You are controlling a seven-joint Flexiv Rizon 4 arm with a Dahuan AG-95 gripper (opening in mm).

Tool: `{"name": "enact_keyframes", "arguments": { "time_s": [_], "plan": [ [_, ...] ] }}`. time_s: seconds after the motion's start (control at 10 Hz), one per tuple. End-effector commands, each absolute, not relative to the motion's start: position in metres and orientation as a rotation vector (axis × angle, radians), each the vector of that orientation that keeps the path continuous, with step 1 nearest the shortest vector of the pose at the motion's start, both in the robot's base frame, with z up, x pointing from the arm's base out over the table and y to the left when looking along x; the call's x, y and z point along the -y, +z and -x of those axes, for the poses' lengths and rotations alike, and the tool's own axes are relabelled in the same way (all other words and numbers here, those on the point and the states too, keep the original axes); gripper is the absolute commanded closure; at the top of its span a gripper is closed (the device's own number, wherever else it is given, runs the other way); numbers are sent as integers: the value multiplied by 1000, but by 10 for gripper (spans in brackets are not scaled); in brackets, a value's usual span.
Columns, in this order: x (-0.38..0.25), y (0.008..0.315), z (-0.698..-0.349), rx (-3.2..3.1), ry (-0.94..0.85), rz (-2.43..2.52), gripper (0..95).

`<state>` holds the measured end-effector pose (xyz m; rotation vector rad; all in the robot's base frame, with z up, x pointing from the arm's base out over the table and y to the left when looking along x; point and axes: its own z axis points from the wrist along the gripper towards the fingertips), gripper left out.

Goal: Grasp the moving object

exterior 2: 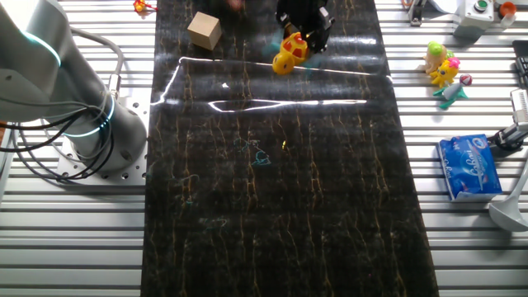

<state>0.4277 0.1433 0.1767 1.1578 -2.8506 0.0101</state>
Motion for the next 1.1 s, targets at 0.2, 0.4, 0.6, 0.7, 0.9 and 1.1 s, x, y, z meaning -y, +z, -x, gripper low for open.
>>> {"name": "enact_keyframes", "arguments": {
  "time_s": [0.2,0.4,0.6,0.7,0.9,1.1],
  "plan": [
    [-144,185,-424,2865,5,-1134,950],
    [-146,192,-422,2886,-6,-1120,950],
    [-148,202,-418,2942,15,-1053,950],
    [-149,206,-417,2950,22,-1043,950],
    [-150,209,-415,2956,19,-1033,950],
    [-152,213,-413,2977,8,-991,950]
  ]
}}
